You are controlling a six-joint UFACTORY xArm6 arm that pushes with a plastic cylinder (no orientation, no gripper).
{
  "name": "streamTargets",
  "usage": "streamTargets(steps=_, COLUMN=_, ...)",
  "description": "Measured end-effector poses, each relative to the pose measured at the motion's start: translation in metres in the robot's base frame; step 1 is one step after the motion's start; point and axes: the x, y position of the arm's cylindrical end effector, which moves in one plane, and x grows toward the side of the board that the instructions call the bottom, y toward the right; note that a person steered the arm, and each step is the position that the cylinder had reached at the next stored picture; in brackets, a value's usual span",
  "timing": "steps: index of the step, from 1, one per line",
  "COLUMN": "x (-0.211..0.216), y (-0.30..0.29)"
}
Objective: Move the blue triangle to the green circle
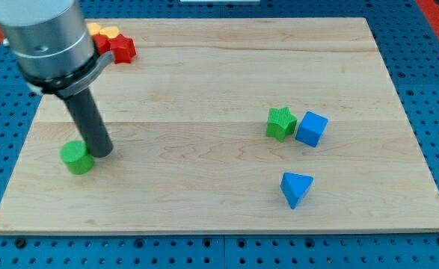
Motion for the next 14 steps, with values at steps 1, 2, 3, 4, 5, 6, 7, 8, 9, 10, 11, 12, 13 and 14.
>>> streamTargets(steps=1, x=0.002, y=-0.030)
streamTargets(steps=2, x=-0.002, y=0.001)
streamTargets(steps=3, x=-0.016, y=0.058)
streamTargets(steps=4, x=-0.027, y=0.136)
streamTargets(steps=5, x=-0.026, y=0.200)
streamTargets(steps=6, x=-0.026, y=0.272)
streamTargets(steps=7, x=0.006, y=0.315)
streamTargets(steps=8, x=0.041, y=0.325)
streamTargets(steps=9, x=0.077, y=0.311)
streamTargets(steps=10, x=0.084, y=0.273)
streamTargets(steps=11, x=0.049, y=0.270)
streamTargets(steps=12, x=0.022, y=0.271)
streamTargets(steps=13, x=-0.002, y=0.271)
streamTargets(steps=14, x=-0.010, y=0.264)
